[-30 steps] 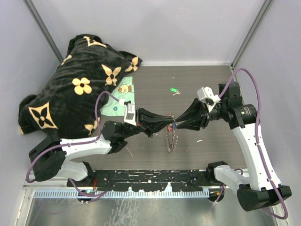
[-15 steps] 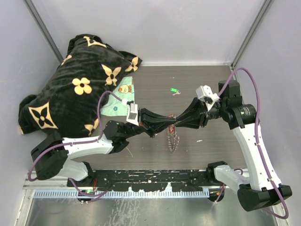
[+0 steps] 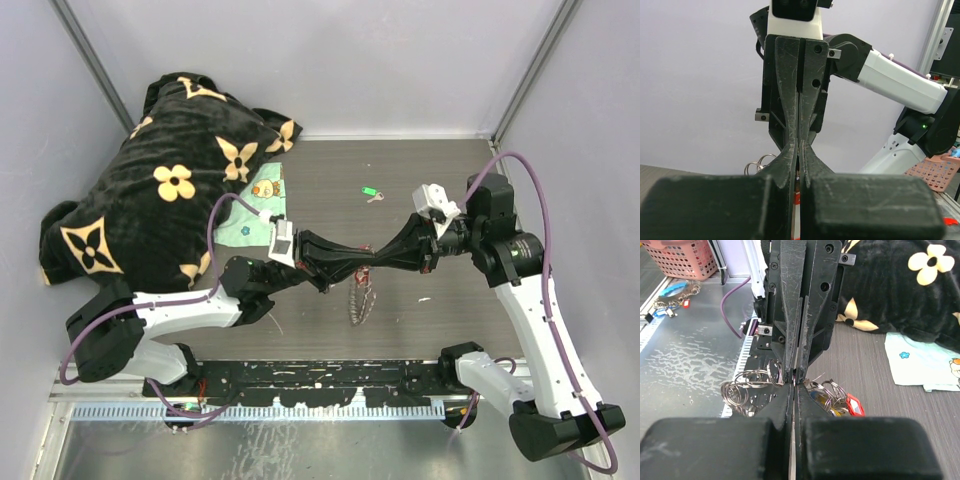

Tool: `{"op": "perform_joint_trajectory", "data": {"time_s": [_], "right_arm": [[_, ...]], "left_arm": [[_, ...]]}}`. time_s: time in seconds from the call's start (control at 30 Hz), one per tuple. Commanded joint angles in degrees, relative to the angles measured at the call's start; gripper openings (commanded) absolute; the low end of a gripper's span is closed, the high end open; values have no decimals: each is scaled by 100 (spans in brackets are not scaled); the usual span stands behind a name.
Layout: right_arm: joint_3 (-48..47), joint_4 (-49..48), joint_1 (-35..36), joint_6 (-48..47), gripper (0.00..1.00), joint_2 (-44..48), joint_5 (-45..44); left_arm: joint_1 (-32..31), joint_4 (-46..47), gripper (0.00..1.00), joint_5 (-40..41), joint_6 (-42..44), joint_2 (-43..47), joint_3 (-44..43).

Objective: Remove the keys from the keyring

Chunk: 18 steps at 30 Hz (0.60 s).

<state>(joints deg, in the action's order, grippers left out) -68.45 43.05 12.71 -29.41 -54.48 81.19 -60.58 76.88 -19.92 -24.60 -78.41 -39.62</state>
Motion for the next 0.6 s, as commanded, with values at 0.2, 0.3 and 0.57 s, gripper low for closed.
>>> {"op": "perform_joint_trajectory", "data": {"time_s": [0.2,0.3,0.57], "right_arm": [[-384,1459,82,-1664,1,-73,-1456],[-706,2820,237,-2735,1,-400,-2393],[-763,3357,1183,-2921,1,-822,-5620]], "left_arm": [[25,-556,43,155,729,1239,651],[32,-2349,49,8,1371,1880,680],[28,-3752,49,445,2358,2269,1123]]}}
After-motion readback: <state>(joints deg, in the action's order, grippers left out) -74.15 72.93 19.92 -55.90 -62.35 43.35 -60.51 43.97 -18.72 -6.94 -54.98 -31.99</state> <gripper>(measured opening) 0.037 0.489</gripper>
